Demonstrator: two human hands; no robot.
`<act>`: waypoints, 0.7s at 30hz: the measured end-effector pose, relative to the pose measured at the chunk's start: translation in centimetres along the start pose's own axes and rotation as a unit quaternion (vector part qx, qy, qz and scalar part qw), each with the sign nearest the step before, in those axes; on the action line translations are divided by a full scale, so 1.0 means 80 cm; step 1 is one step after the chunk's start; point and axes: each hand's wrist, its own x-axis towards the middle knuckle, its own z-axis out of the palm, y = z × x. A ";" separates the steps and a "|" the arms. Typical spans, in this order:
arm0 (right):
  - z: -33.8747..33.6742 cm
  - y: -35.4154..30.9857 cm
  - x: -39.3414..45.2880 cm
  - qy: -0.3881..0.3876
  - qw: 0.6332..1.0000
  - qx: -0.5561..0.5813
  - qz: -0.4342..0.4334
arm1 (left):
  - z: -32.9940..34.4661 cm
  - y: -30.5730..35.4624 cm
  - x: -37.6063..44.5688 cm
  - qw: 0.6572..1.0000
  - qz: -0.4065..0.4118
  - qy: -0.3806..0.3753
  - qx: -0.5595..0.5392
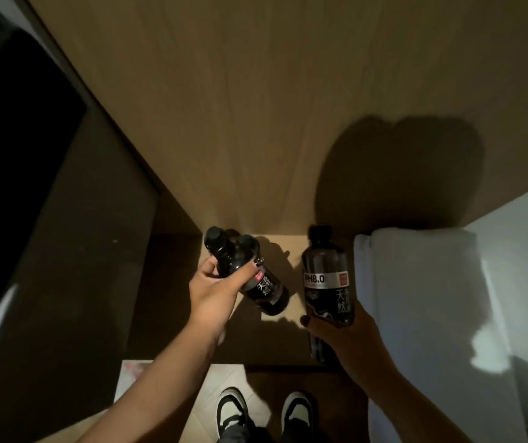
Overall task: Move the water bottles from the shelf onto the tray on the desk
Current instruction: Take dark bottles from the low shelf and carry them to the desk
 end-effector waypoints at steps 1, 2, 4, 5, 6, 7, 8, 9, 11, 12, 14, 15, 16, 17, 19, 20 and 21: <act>-0.006 -0.017 -0.008 -0.003 1.000 -0.011 -0.008 | 0.003 0.019 -0.012 0.999 -0.010 -0.008 -0.041; -0.013 -0.034 -0.017 -0.008 1.000 -0.016 -0.013 | 0.007 0.038 -0.024 0.996 -0.023 -0.013 -0.086; -0.027 -0.070 -0.036 -0.015 1.000 -0.017 -0.020 | 0.015 0.078 -0.050 0.981 -0.051 -0.015 -0.184; -0.033 -0.089 -0.046 -0.023 0.999 -0.013 -0.027 | 0.017 0.099 -0.064 0.971 -0.064 -0.017 -0.231; -0.038 -0.106 -0.056 -0.033 0.999 -0.006 -0.036 | 0.017 0.119 -0.078 0.959 -0.068 -0.021 -0.276; -0.042 -0.124 -0.067 -0.041 0.998 0.003 -0.044 | 0.016 0.136 -0.092 0.949 -0.063 -0.029 -0.307; -0.045 -0.141 -0.078 -0.049 0.997 0.014 -0.053 | 0.014 0.151 -0.109 0.942 -0.054 -0.041 -0.328; -0.047 -0.158 -0.088 -0.058 0.996 0.030 -0.065 | 0.012 0.168 -0.126 0.939 -0.038 -0.053 -0.338; -0.048 -0.188 -0.107 -0.075 0.991 0.058 -0.089 | 0.008 0.199 -0.160 0.932 -0.011 -0.063 -0.356; -0.049 -0.202 -0.117 -0.082 0.989 0.067 -0.101 | 0.007 0.214 -0.174 0.934 -0.004 -0.051 -0.352; -0.049 -0.225 -0.135 -0.098 0.984 0.082 -0.121 | 0.004 0.234 -0.207 0.941 -0.013 -0.030 -0.338; -0.048 -0.236 -0.144 -0.105 0.982 0.088 -0.128 | 0.000 0.243 -0.221 0.944 -0.020 -0.020 -0.329; -0.048 -0.246 -0.154 -0.110 0.981 0.092 -0.127 | -0.005 0.250 -0.239 0.946 -0.037 -0.022 -0.322; -0.047 -0.253 -0.161 -0.112 0.981 0.099 -0.120 | -0.010 0.256 -0.249 0.947 -0.058 -0.041 -0.312; -0.045 -0.267 -0.175 -0.130 0.979 0.110 -0.115 | -0.018 0.278 -0.278 0.947 -0.059 -0.084 -0.305; -0.044 -0.273 -0.182 -0.149 0.975 0.112 -0.120 | -0.031 0.275 -0.294 0.950 -0.028 -0.112 -0.291; -0.042 -0.279 -0.188 -0.170 0.971 0.106 -0.129 | -0.041 0.275 -0.304 0.948 -0.017 -0.119 -0.295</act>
